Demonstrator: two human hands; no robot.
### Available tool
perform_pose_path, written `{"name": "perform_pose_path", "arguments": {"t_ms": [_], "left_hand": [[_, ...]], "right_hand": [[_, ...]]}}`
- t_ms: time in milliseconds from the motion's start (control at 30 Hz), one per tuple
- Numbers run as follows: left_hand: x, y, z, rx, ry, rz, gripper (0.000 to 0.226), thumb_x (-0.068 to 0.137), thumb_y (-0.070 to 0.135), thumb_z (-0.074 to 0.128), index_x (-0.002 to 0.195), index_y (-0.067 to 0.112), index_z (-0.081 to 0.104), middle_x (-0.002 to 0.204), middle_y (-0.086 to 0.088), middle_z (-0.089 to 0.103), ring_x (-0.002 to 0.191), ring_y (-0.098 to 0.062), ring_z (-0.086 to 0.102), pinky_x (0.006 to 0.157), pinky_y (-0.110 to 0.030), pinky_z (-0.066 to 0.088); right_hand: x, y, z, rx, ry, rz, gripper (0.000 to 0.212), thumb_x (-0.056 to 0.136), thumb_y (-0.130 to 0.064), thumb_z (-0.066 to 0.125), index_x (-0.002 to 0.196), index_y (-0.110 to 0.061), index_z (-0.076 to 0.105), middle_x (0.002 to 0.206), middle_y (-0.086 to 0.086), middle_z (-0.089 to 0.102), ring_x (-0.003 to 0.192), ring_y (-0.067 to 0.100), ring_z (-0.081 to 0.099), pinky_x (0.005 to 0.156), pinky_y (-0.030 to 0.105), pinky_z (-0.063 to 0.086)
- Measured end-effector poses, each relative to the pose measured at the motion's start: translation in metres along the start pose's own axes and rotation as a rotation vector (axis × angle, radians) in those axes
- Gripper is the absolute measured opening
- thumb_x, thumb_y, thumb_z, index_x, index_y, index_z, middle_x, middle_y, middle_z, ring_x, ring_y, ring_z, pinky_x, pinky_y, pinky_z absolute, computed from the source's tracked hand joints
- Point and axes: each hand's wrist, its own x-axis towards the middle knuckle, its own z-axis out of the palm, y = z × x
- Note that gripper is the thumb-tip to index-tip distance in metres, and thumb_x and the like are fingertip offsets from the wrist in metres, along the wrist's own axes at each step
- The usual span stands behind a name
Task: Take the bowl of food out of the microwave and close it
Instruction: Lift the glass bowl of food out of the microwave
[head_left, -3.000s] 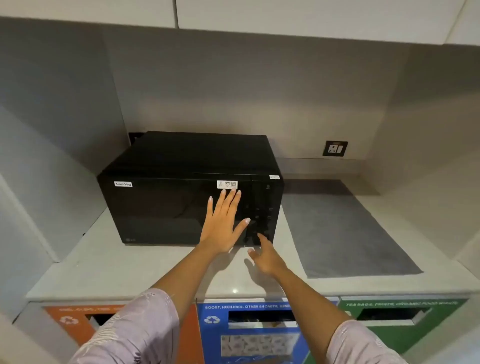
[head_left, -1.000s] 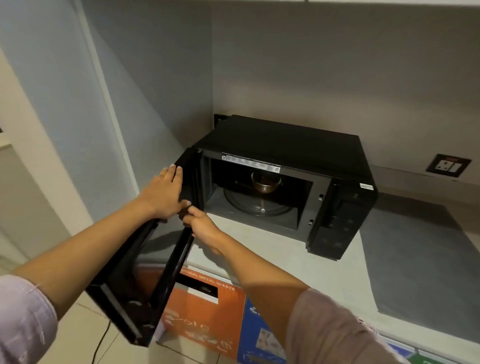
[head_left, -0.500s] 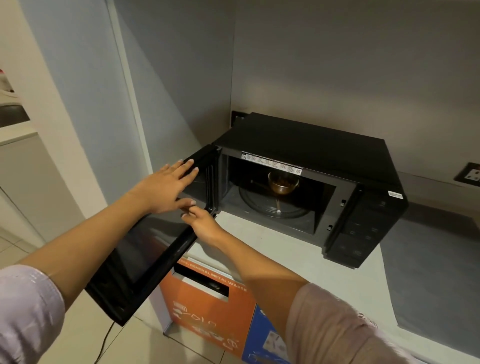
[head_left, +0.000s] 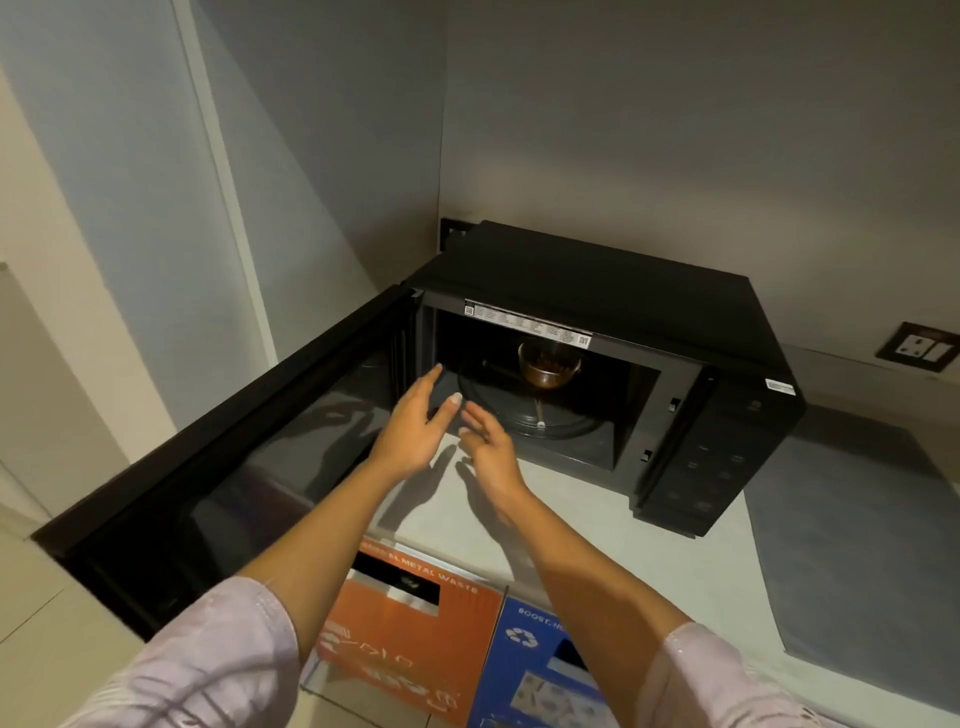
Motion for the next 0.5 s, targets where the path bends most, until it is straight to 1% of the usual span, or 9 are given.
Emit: {"name": "perform_pose_path", "arguments": {"t_ms": [67, 100, 200, 267, 333, 400, 467, 500], "left_hand": [[0.009, -0.004, 0.021, -0.160, -0.006, -0.033, 0.064, 0.096, 0.043, 0.047, 0.152, 0.022, 0.023, 0.160, -0.004, 0.026, 0.146, -0.020, 0.026, 0.113, -0.031, 0.026], [0.015, -0.005, 0.032, -0.231, -0.001, -0.058, 0.064, 0.096, 0.043, 0.048, 0.151, 0.024, 0.024, 0.160, -0.003, 0.027, 0.146, -0.020, 0.027, 0.111, -0.029, 0.026], [0.034, -0.005, 0.060, -0.422, 0.024, -0.129, 0.060, 0.095, 0.043, 0.050, 0.149, 0.027, 0.028, 0.157, -0.001, 0.031, 0.145, -0.019, 0.029, 0.113, -0.033, 0.028], [0.050, -0.001, 0.076, -0.523, 0.032, -0.139, 0.057, 0.096, 0.038, 0.050, 0.149, 0.024, 0.031, 0.155, -0.002, 0.034, 0.144, -0.019, 0.032, 0.115, -0.035, 0.030], [0.069, 0.002, 0.091, -0.593, 0.036, -0.123, 0.055, 0.098, 0.033, 0.050, 0.148, 0.020, 0.032, 0.154, -0.004, 0.036, 0.143, -0.019, 0.033, 0.116, -0.034, 0.029], [0.091, 0.003, 0.105, -0.628, 0.046, -0.110, 0.054, 0.098, 0.031, 0.049, 0.148, 0.016, 0.033, 0.154, -0.006, 0.037, 0.142, -0.020, 0.034, 0.115, -0.032, 0.029], [0.110, 0.001, 0.119, -0.653, 0.046, -0.125, 0.055, 0.098, 0.030, 0.049, 0.148, 0.014, 0.032, 0.153, -0.006, 0.038, 0.139, -0.017, 0.037, 0.108, -0.026, 0.030], [0.120, -0.001, 0.126, -0.667, 0.042, -0.138, 0.055, 0.099, 0.031, 0.049, 0.148, 0.013, 0.032, 0.151, -0.006, 0.040, 0.134, -0.014, 0.040, 0.104, -0.025, 0.031]], "right_hand": [[0.007, 0.001, -0.027, 0.040, 0.062, 0.004, 0.048, 0.099, -0.002, 0.046, 0.146, -0.011, 0.041, 0.148, 0.007, 0.046, 0.133, 0.022, 0.047, 0.106, 0.034, 0.040], [0.012, 0.002, -0.040, 0.047, 0.091, -0.002, 0.048, 0.099, -0.003, 0.046, 0.146, -0.012, 0.040, 0.149, 0.007, 0.046, 0.133, 0.021, 0.047, 0.106, 0.033, 0.039], [0.027, 0.007, -0.078, 0.055, 0.176, -0.019, 0.048, 0.100, -0.007, 0.046, 0.146, -0.017, 0.041, 0.148, 0.004, 0.047, 0.132, 0.016, 0.047, 0.110, 0.034, 0.037], [0.040, 0.009, -0.099, 0.082, 0.221, -0.026, 0.047, 0.100, -0.008, 0.047, 0.145, -0.018, 0.042, 0.147, 0.004, 0.048, 0.130, 0.015, 0.047, 0.107, 0.032, 0.038], [0.055, 0.013, -0.117, 0.115, 0.261, -0.036, 0.047, 0.099, -0.007, 0.048, 0.145, -0.018, 0.042, 0.146, 0.004, 0.049, 0.128, 0.013, 0.048, 0.106, 0.031, 0.038], [0.072, 0.016, -0.132, 0.135, 0.283, -0.042, 0.046, 0.099, -0.008, 0.048, 0.144, -0.017, 0.042, 0.144, 0.004, 0.050, 0.131, 0.016, 0.047, 0.106, 0.032, 0.037], [0.088, 0.020, -0.141, 0.140, 0.294, -0.039, 0.046, 0.099, -0.010, 0.047, 0.144, -0.018, 0.041, 0.139, 0.002, 0.053, 0.133, 0.019, 0.046, 0.105, 0.031, 0.037], [0.098, 0.023, -0.145, 0.139, 0.299, -0.034, 0.046, 0.099, -0.010, 0.048, 0.144, -0.019, 0.041, 0.134, -0.001, 0.054, 0.133, 0.020, 0.046, 0.105, 0.031, 0.036]]}}
